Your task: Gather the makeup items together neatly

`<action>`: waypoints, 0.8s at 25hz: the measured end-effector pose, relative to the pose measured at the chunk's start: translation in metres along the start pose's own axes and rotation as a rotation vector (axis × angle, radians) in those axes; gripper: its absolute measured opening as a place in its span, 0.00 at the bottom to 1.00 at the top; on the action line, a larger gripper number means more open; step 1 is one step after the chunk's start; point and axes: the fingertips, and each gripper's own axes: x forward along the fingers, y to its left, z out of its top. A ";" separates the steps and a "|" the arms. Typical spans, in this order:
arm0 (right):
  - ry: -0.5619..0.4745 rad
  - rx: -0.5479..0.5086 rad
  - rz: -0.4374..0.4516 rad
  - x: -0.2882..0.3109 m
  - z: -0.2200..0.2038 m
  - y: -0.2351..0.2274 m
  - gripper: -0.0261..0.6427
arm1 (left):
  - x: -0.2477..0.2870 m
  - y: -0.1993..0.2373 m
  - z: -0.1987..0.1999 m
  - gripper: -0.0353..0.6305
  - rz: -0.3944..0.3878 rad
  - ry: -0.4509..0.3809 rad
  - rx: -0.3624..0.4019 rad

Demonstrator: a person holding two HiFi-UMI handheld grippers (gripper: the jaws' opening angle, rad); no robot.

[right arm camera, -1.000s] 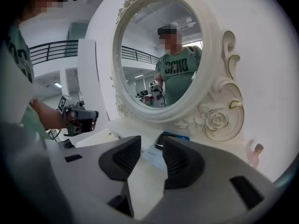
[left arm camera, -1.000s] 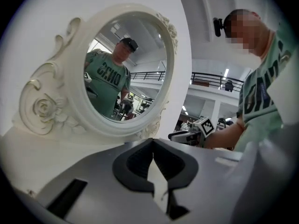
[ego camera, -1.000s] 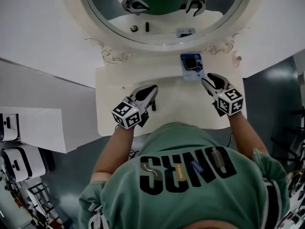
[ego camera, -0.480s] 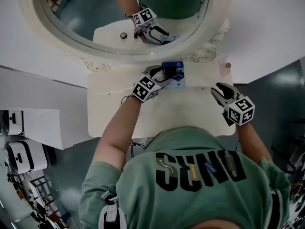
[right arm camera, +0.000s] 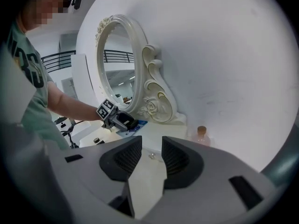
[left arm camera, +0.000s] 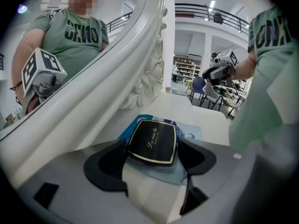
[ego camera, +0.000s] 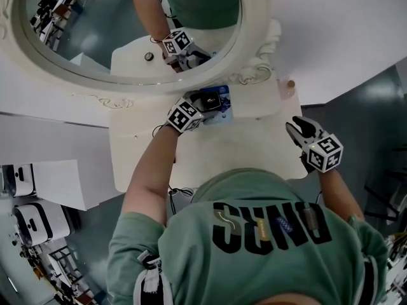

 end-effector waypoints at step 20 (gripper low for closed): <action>0.040 -0.090 0.195 0.049 0.009 0.062 0.22 | -0.053 -0.134 -0.116 0.55 0.014 0.047 0.043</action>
